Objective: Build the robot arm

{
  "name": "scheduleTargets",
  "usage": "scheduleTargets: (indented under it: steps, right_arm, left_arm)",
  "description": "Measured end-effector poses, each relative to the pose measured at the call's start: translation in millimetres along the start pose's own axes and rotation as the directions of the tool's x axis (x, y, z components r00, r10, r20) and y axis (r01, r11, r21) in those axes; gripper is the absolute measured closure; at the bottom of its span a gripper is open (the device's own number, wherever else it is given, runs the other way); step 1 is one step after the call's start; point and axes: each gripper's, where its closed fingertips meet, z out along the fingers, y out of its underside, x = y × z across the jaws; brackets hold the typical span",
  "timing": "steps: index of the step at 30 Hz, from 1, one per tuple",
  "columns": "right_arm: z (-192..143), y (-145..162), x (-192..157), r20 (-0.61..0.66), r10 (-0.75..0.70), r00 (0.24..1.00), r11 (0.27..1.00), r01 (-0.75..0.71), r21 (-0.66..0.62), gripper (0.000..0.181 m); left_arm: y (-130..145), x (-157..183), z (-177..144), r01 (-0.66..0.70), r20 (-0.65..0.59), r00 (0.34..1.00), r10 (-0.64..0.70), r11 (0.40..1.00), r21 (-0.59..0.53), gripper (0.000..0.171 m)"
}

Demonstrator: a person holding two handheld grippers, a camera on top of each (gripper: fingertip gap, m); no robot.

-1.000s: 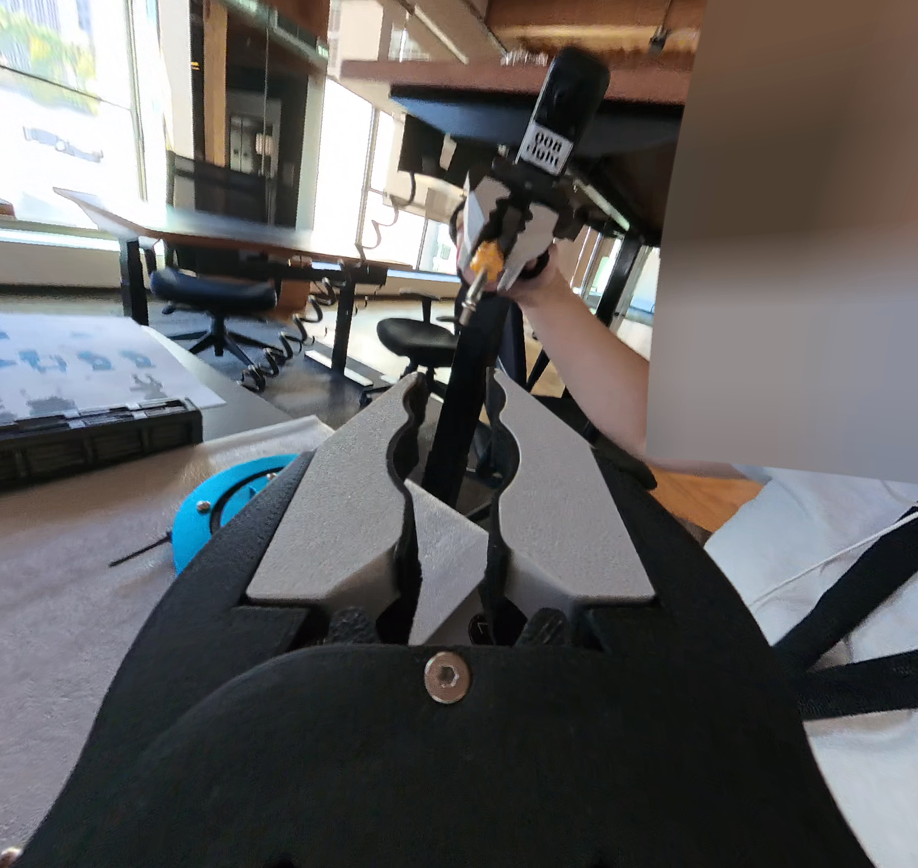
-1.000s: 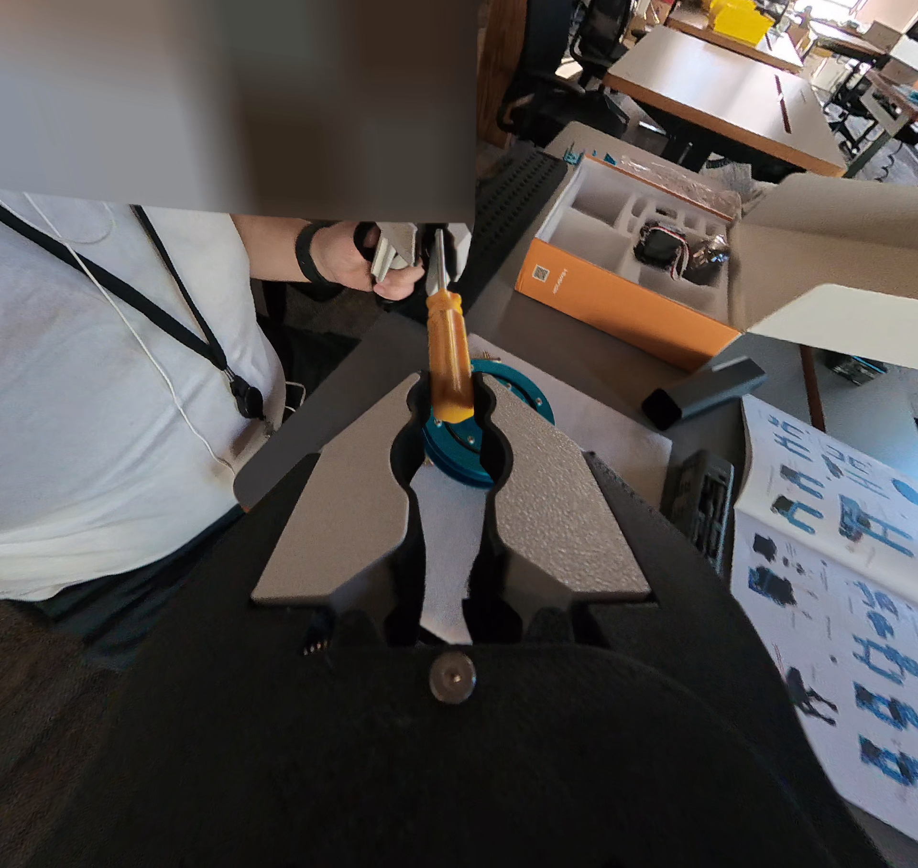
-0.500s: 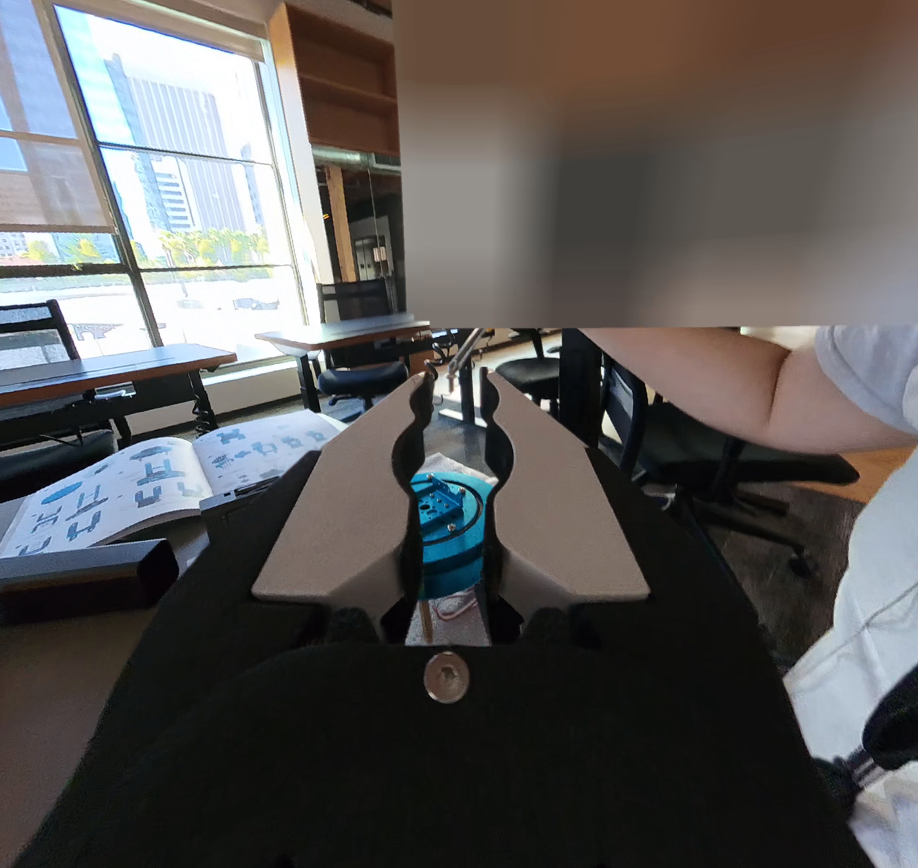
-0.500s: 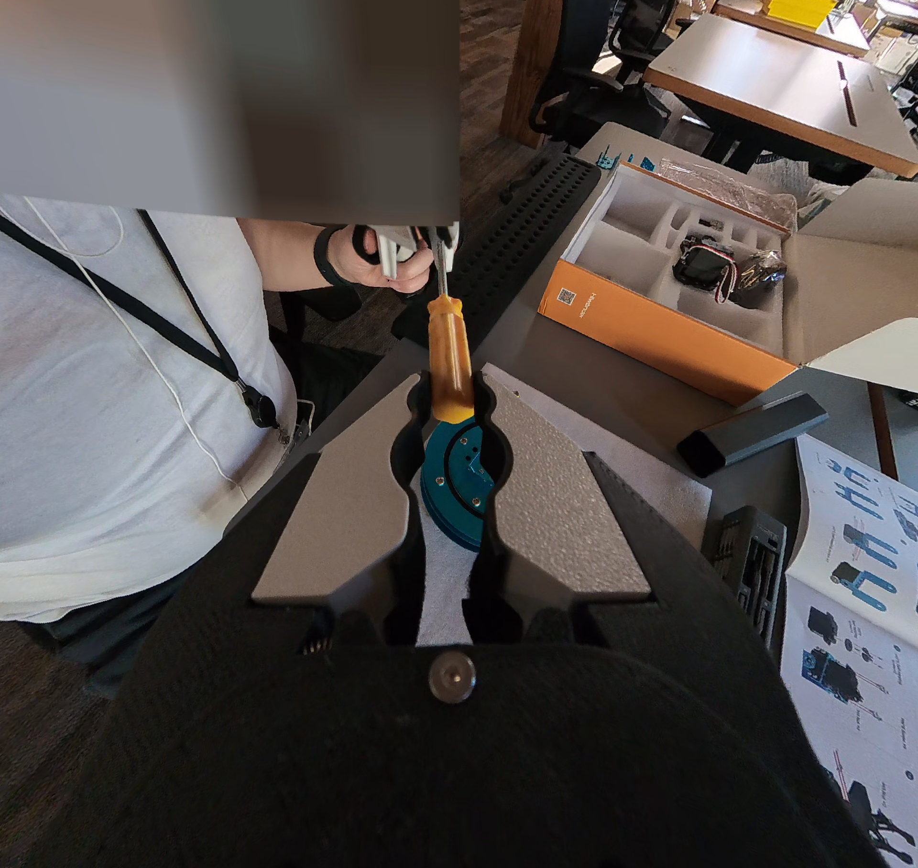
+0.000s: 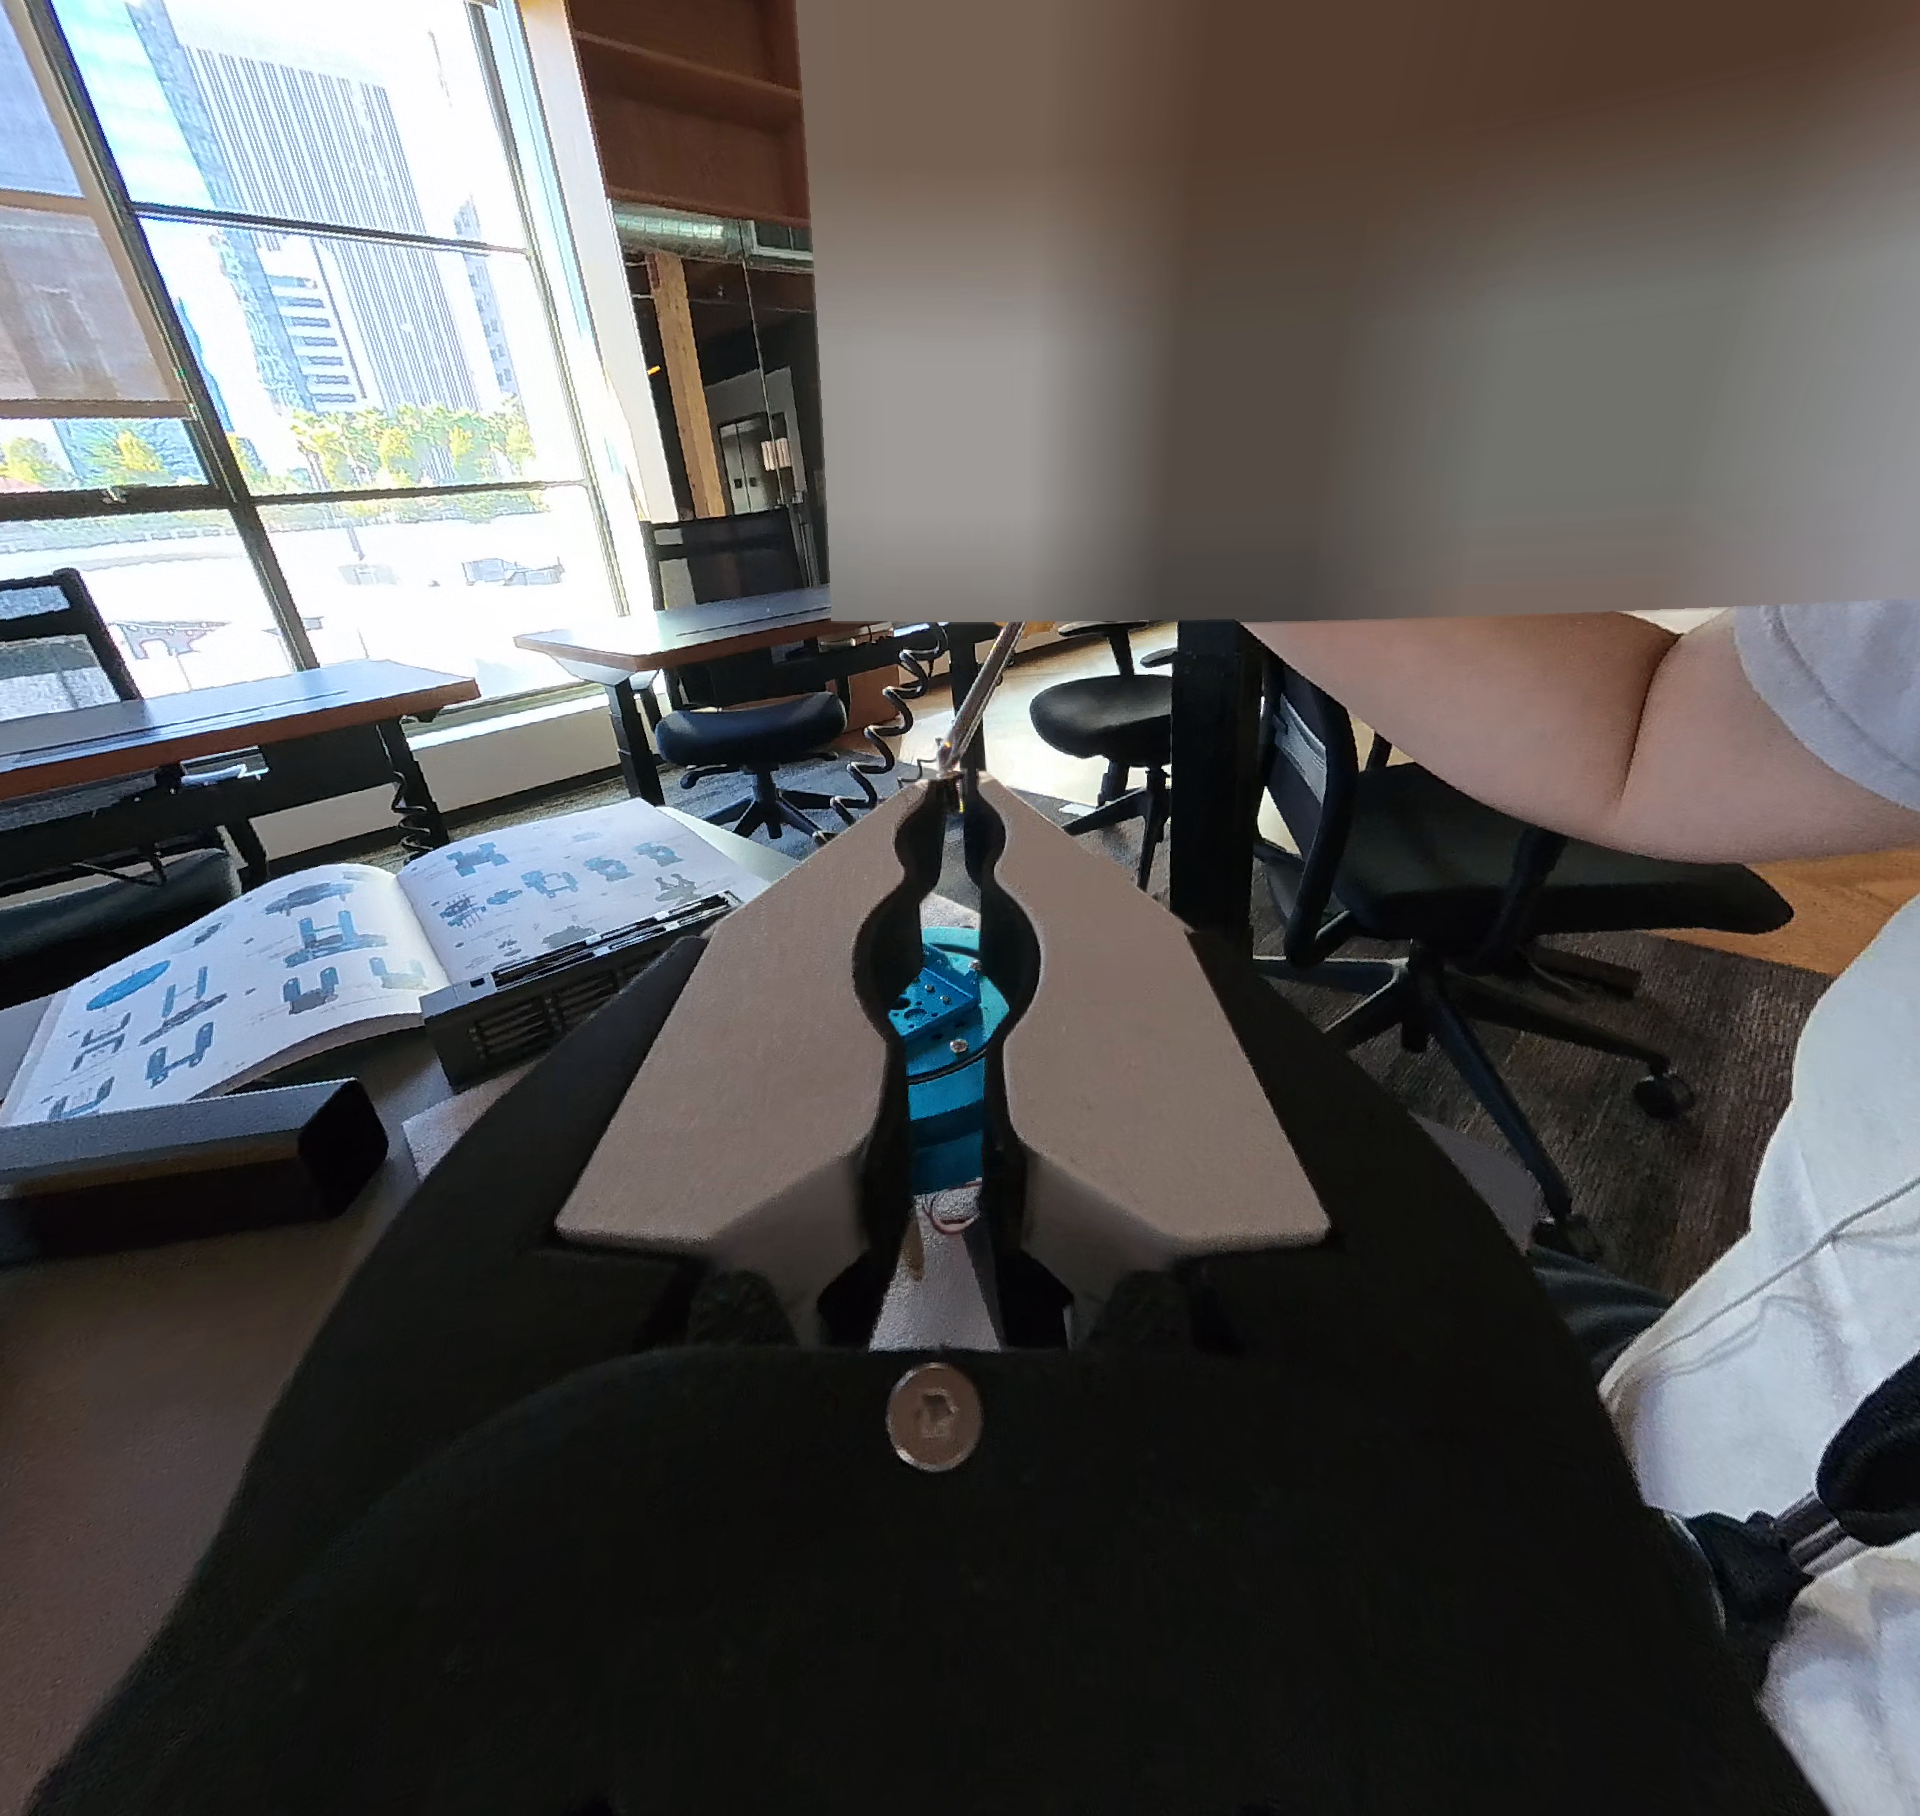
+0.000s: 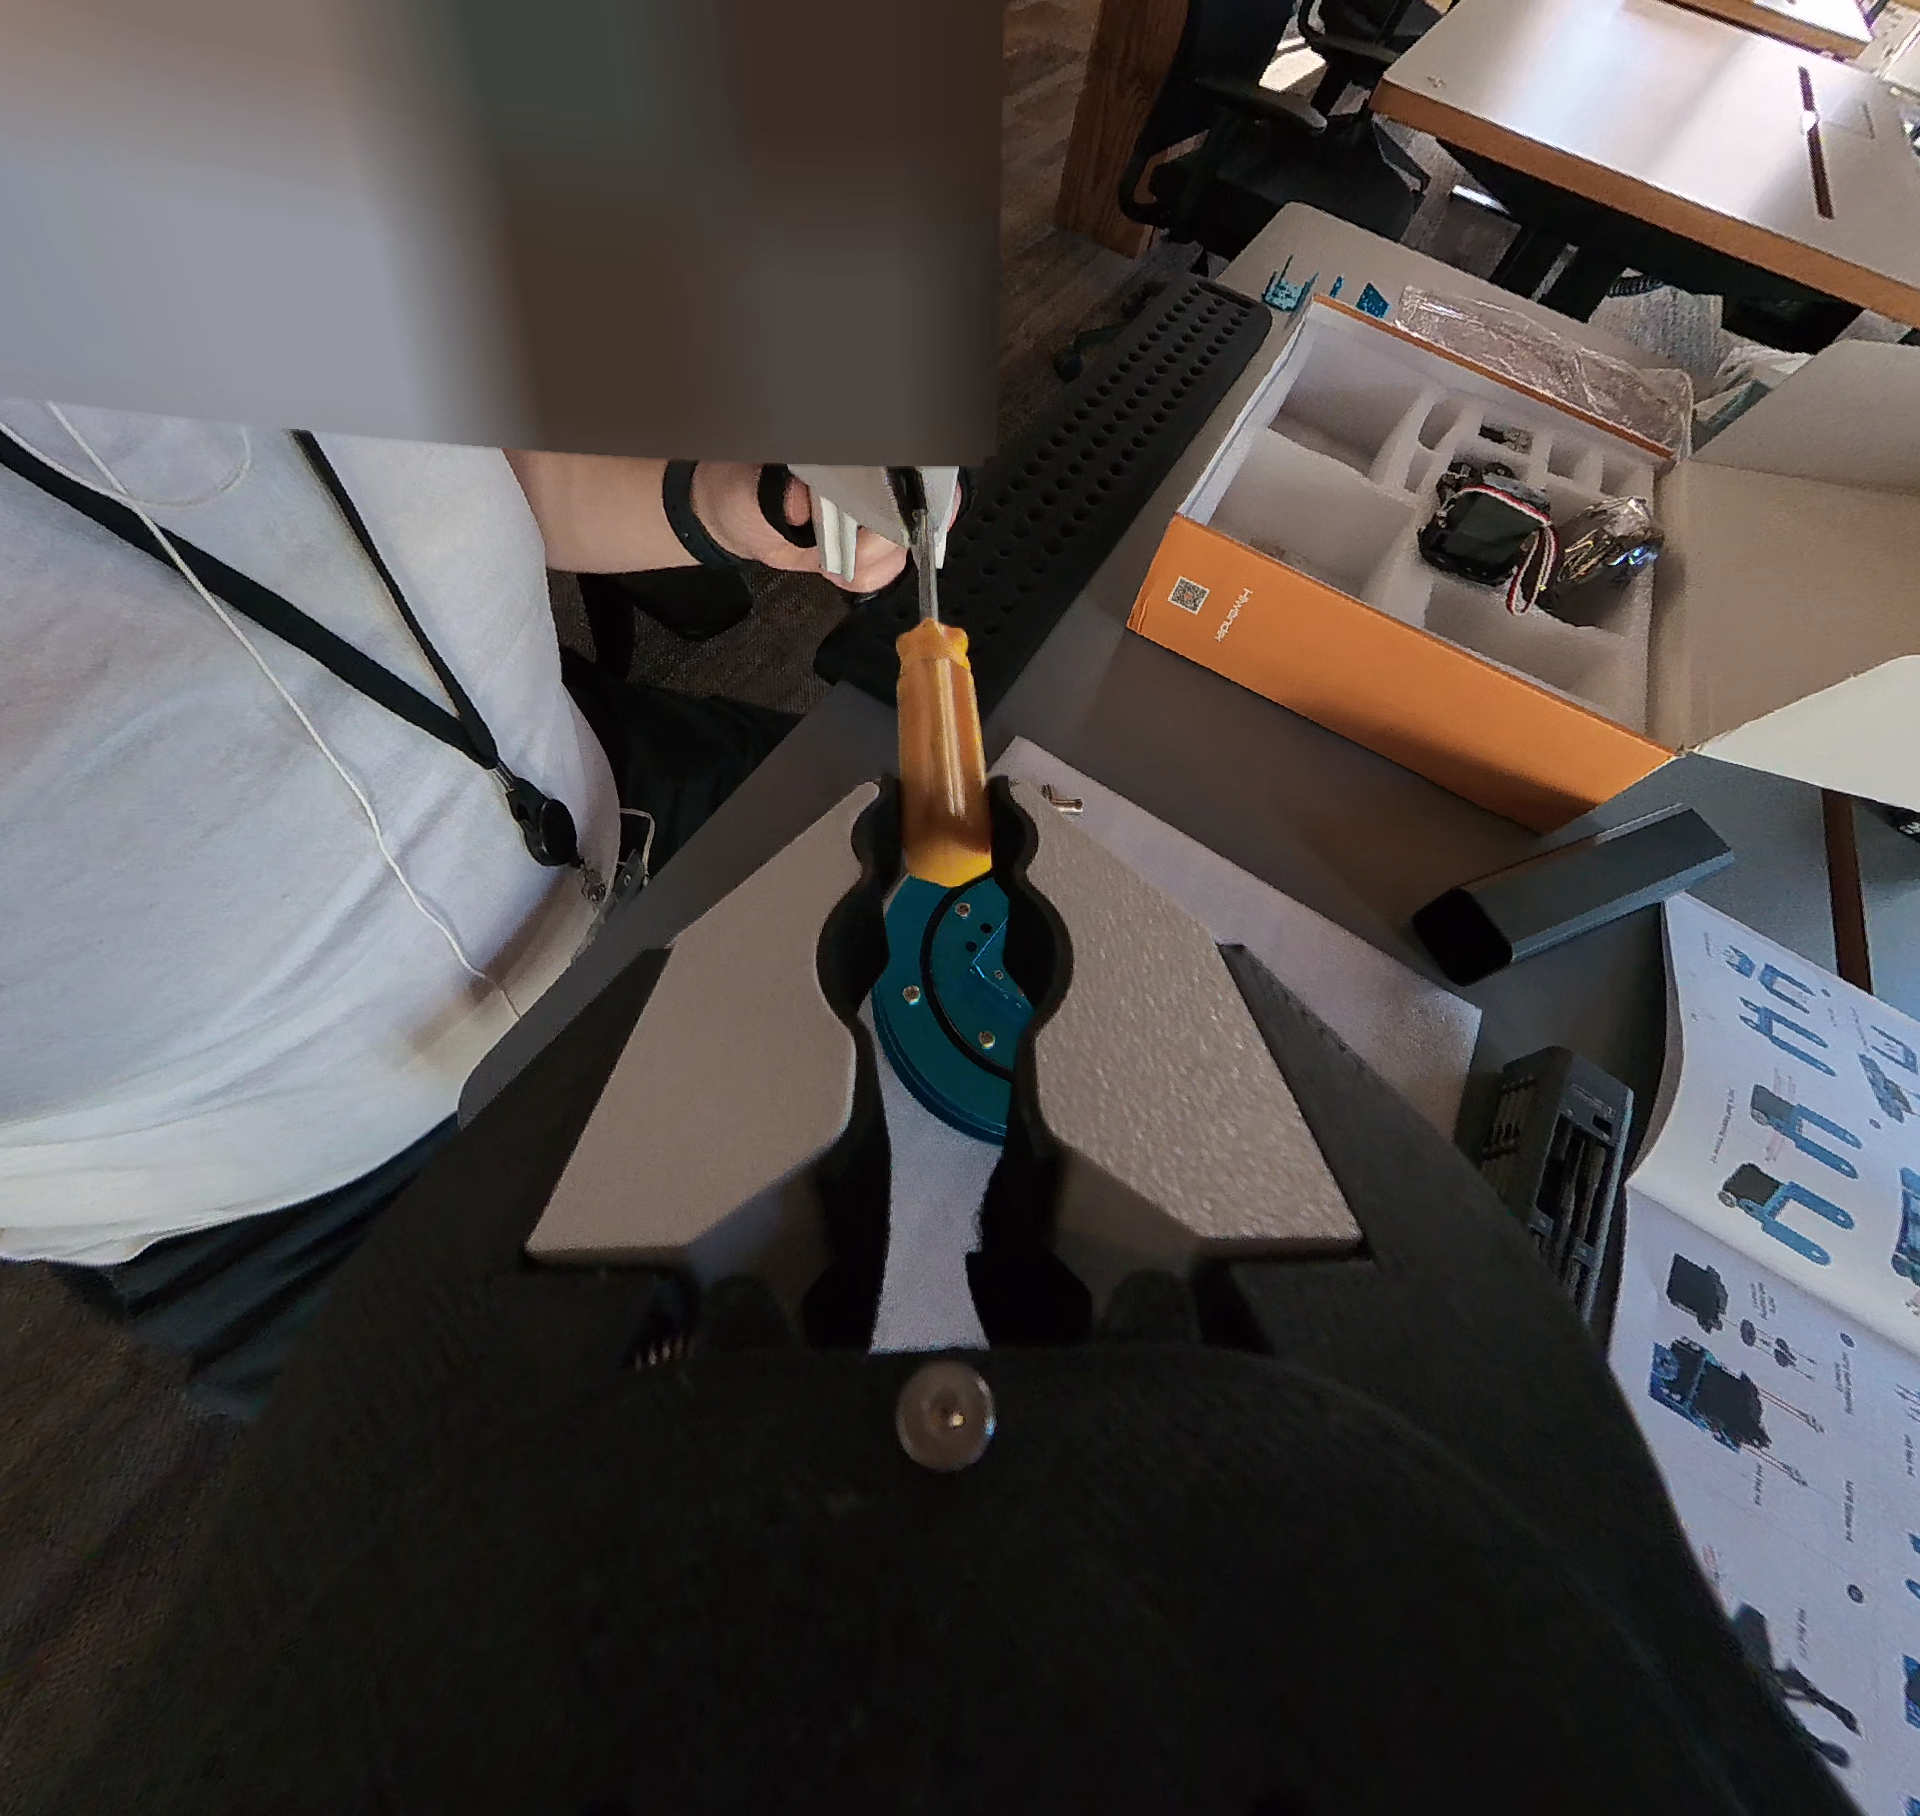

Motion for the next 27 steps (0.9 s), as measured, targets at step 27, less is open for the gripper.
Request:
scheduleTargets:
  steps: [27]
  right_arm:
    - [3.3, -16.0, -18.1, 0.193, -0.185, 0.964, 0.863, 0.253, -0.436, 0.166]
  left_arm:
    - [39.7, 34.5, -0.7, 0.005, -0.198, 0.978, -0.070, 0.949, -0.314, 0.171]
